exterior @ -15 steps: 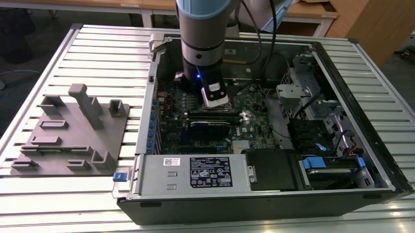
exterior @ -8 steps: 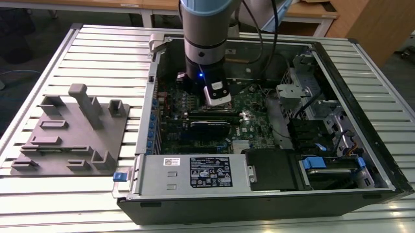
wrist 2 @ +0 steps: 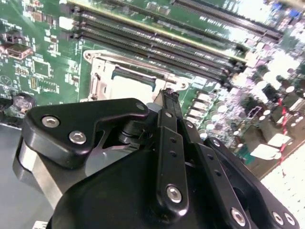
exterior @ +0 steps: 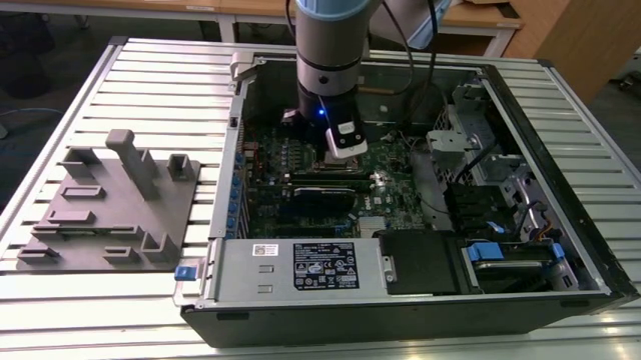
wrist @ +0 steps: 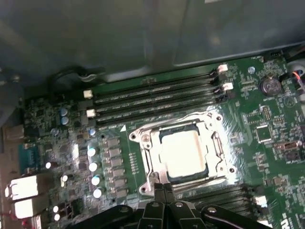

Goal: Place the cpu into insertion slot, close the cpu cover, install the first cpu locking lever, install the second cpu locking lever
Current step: 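Install the second cpu locking lever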

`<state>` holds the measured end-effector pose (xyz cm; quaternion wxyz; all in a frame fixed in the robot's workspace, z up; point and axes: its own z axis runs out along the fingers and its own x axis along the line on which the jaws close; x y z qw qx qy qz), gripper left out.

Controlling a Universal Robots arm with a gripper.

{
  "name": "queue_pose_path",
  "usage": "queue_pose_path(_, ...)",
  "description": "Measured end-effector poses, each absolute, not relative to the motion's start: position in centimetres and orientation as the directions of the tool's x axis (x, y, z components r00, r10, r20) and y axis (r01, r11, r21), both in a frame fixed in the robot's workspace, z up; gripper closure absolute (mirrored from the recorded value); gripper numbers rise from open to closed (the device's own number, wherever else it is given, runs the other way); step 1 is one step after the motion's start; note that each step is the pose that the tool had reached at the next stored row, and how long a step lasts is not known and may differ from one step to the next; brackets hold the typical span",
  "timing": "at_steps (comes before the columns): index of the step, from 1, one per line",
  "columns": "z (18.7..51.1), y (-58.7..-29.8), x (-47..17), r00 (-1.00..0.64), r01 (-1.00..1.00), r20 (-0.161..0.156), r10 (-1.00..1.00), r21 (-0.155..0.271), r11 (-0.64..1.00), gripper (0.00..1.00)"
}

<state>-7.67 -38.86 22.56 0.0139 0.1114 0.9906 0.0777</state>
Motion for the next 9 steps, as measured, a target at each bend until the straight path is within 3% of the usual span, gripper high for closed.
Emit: queue_pose_path(9, 22.4, -36.6, -7.1, -0.975, 0.218, -0.018, 0.222, 0.124, 0.968, 0.9)
